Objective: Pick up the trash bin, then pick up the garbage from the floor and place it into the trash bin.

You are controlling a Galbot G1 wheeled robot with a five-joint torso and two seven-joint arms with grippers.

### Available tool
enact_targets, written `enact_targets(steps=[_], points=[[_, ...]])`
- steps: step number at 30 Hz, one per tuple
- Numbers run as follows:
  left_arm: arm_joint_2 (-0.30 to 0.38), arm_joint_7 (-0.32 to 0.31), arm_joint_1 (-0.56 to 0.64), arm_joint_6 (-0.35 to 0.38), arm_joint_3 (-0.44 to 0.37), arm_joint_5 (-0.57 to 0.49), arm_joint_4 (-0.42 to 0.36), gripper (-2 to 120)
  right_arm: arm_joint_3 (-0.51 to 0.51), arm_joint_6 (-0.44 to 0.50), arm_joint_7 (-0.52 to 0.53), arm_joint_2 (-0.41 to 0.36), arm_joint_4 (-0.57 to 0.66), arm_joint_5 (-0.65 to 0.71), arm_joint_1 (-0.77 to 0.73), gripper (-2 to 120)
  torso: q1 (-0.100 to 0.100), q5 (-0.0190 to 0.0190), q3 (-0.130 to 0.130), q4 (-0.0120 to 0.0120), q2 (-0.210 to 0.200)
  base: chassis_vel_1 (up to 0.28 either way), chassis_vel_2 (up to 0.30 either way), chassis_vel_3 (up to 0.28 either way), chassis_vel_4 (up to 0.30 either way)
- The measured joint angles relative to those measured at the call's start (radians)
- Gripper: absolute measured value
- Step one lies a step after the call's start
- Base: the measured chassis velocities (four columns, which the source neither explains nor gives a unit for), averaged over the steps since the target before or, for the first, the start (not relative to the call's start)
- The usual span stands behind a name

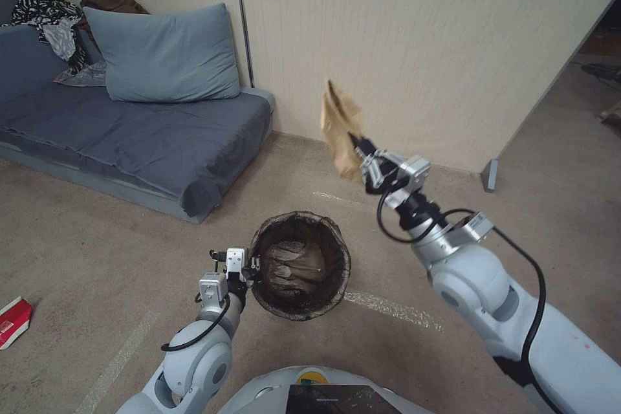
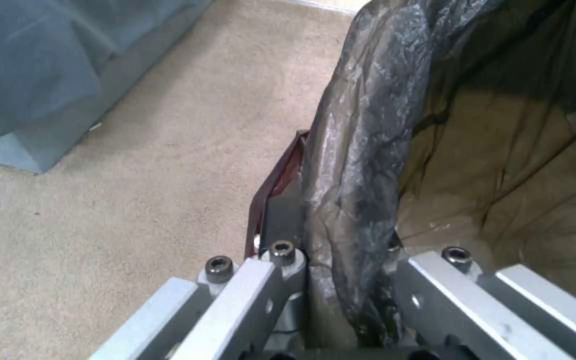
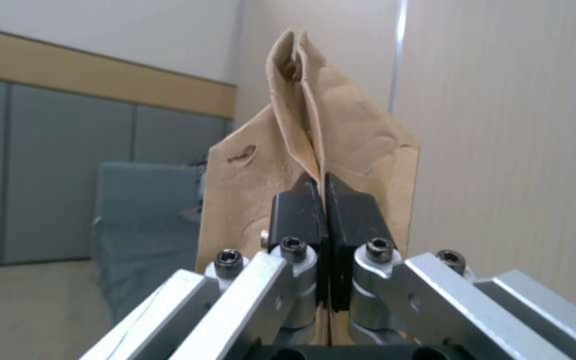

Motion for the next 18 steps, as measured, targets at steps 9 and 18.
enact_targets(steps=[9, 18], points=[[-0.005, 0.0, -0.01, 0.003, 0.024, 0.009, 0.012, 4, -0.148, 0.008, -0.066, -0.07, 0.132, -0.005, -0.089, 0, 0.0, 0.0002, 0.0, 0.0001, 0.0, 0.0, 0.0, 0.0, 0.0], [-0.018, -0.001, -0.012, 0.007, 0.027, 0.015, 0.013, 4, -0.345, 0.035, -0.088, -0.078, 0.097, -0.087, -0.127, 0, 0.0, 0.0001, 0.0, 0.0001, 0.0, 0.0, 0.0, 0.0, 0.0]])
